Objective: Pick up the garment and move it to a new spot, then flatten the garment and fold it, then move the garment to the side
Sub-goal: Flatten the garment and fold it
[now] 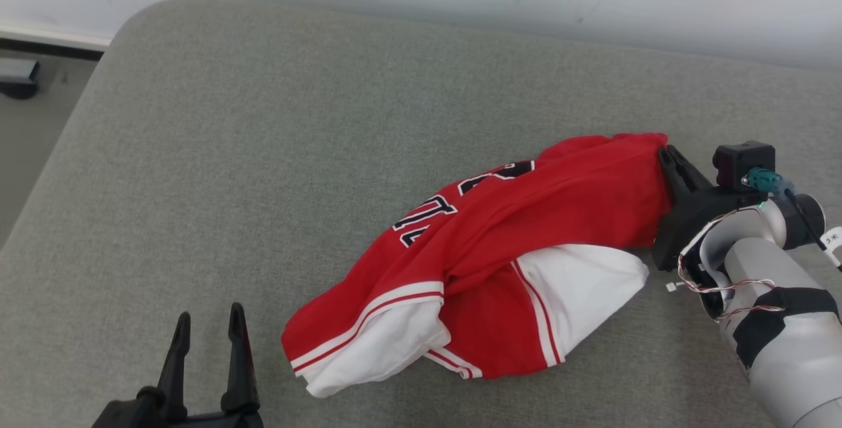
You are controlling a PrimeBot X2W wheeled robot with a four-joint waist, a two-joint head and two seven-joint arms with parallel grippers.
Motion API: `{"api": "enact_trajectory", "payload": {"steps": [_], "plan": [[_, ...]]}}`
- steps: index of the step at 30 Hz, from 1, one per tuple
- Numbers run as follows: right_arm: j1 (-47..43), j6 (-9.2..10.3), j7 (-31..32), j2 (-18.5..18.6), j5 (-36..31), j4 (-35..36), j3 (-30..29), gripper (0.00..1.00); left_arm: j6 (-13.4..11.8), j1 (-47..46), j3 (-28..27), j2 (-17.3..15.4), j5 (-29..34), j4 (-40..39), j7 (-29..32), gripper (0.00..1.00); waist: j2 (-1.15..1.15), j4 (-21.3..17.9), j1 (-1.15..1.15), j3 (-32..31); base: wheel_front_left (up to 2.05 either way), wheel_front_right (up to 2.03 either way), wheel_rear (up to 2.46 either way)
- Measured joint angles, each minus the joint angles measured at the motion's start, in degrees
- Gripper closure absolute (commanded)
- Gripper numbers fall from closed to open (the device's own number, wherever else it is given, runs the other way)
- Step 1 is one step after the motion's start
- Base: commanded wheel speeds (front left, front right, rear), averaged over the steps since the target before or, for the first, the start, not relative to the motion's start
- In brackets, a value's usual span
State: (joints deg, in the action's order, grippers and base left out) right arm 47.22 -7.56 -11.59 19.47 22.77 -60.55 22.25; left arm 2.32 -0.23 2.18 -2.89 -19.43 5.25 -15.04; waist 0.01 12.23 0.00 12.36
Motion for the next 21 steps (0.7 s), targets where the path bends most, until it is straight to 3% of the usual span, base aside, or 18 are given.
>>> {"api": "enact_trajectory", "payload": {"steps": [9,15,21], "plan": [[-4.9,0.0,-3.3,0.0,4.0,7.7,1.6,1.0,-0.3,3.7,-1.2,0.0,-0.3,0.5,0.0,0.0,0.0,-3.0,0.0,-3.2,0.0,0.0,0.0],[-14.4,0.0,-3.4,1.7,6.1,20.9,-0.9,1.0,-0.4,5.8,-1.6,0.0,-0.3,0.7,0.0,0.0,0.0,-6.8,-0.01,-5.5,0.0,0.0,0.0],[-30.7,0.0,-3.4,2.4,8.4,33.5,-6.7,1.0,-0.4,6.4,-1.5,0.0,-0.8,1.6,0.0,0.0,-0.01,-10.3,-0.01,-7.2,0.0,0.0,0.0]]}}
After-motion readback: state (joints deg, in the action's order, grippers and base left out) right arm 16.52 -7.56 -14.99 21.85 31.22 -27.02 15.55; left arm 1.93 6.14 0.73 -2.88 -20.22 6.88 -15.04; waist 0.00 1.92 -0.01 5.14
